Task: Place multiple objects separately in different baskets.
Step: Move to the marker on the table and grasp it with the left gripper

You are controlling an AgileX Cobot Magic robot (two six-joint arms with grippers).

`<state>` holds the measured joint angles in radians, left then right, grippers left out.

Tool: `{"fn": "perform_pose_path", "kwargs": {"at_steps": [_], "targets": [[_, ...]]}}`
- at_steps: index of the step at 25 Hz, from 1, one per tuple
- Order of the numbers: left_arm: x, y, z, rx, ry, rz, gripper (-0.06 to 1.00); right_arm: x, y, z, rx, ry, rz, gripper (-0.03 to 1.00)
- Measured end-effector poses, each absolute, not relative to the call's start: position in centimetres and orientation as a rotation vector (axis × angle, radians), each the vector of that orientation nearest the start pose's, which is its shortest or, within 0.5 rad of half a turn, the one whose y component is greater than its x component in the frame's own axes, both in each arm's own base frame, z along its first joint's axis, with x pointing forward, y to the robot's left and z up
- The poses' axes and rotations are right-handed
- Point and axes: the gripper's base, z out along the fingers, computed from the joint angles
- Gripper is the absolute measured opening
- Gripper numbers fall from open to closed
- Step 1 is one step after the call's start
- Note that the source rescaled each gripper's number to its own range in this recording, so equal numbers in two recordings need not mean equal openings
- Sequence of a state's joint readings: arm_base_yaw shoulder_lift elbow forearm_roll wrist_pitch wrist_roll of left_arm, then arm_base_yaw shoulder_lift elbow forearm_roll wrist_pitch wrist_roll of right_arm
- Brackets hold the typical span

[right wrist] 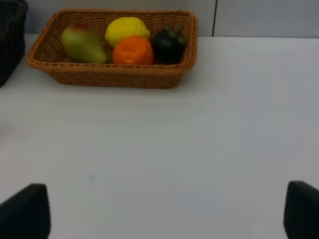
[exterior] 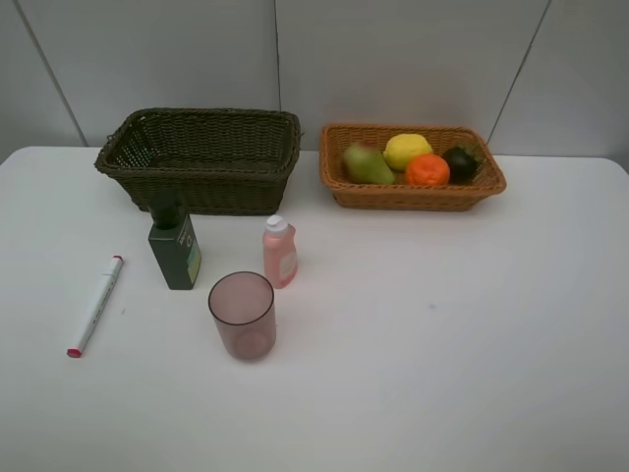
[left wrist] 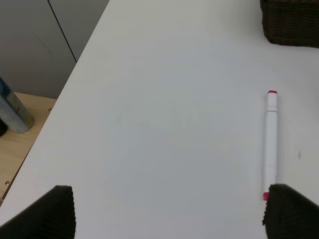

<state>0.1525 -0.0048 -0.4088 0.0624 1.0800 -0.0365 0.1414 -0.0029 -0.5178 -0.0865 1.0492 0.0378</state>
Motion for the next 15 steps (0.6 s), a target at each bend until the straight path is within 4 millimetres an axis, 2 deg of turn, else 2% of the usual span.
{"fn": "perform_pose_path", "kwargs": {"at_steps": [15], "targets": [[0.21, 0.54, 25.02, -0.203, 2.142, 0.144, 1.0, -0.65, -0.74, 28.33, -0.048, 2.009, -0.022, 1.0]]}}
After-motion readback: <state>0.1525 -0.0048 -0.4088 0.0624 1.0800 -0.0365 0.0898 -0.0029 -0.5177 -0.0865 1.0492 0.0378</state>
